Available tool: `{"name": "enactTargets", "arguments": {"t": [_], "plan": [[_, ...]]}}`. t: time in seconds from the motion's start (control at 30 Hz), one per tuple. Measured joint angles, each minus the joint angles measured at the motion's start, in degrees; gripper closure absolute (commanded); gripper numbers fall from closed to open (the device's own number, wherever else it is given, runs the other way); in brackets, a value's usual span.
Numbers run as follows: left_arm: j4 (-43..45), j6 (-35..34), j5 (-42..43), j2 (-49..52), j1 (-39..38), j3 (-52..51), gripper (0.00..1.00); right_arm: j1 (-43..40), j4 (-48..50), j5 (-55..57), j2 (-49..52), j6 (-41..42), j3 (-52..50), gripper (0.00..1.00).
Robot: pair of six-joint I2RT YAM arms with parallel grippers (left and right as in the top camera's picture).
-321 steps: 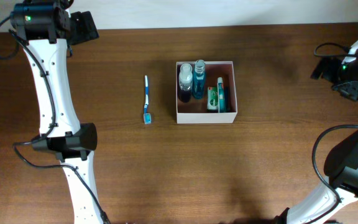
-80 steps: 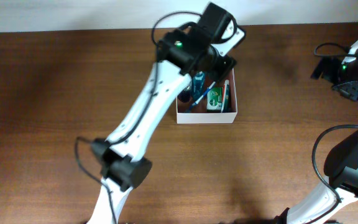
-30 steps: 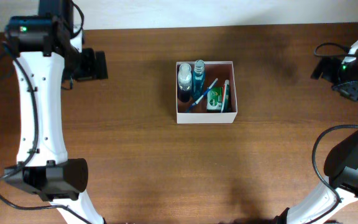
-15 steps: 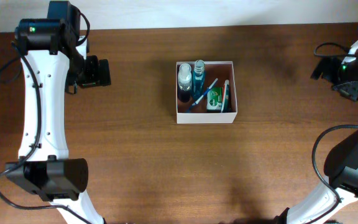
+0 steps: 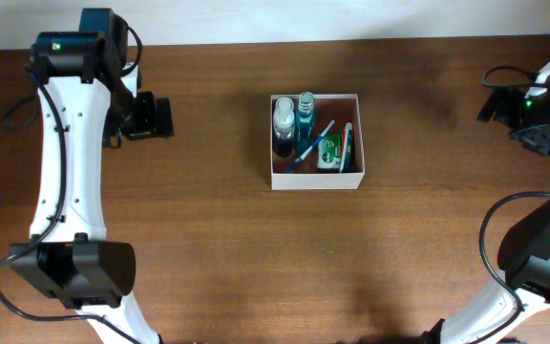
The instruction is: Pack container
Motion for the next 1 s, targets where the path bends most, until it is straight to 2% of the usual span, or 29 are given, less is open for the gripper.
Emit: {"name": "enactTargets", "arguments": {"t": [0.23,0.47,0.67,0.87,1.0], "plan": [[3.2,0.7,1.5,0.0,0.0,-1.3,0.00,0.0,0.0,0.0,0.0,0.0,0.0,0.01],[14.8,7.1,6.8,0.0,0.0,-6.4,0.00,0.0,0.0,0.0,0.0,0.0,0.0,0.01],[19.0,11.0,9.1,0.0,-0.7,-9.9,0.00,0.0,0.0,0.0,0.0,0.0,0.0,0.01],[26.5,13.3,10.2,-0.3,-3.0,-14.9,0.00,0.0,0.0,0.0,0.0,0.0,0.0,0.01],[33.6,13.9,11.7,-2.8,-3.1,-22.4,0.00,0.0,0.0,0.0,0.0,0.0,0.0,0.01]]}}
